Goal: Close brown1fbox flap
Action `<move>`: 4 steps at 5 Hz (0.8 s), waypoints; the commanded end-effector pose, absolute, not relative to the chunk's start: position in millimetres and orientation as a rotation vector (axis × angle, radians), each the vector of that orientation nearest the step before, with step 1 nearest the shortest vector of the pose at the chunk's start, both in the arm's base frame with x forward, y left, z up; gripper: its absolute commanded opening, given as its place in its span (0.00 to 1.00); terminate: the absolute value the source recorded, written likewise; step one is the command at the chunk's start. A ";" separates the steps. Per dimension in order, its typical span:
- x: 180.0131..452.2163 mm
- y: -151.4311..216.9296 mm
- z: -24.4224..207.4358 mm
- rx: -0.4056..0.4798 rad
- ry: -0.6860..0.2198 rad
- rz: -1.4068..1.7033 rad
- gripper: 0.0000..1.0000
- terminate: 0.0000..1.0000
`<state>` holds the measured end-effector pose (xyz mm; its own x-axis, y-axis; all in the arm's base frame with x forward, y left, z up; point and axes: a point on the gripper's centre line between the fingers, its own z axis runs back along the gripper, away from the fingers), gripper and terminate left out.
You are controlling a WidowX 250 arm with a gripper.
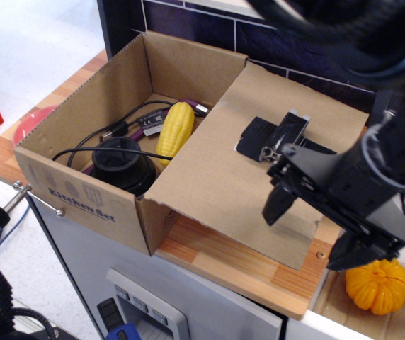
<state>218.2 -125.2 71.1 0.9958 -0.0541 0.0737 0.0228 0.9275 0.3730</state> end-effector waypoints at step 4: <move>220.6 -115.9 86.2 0.581 -0.142 -0.144 1.00 0.00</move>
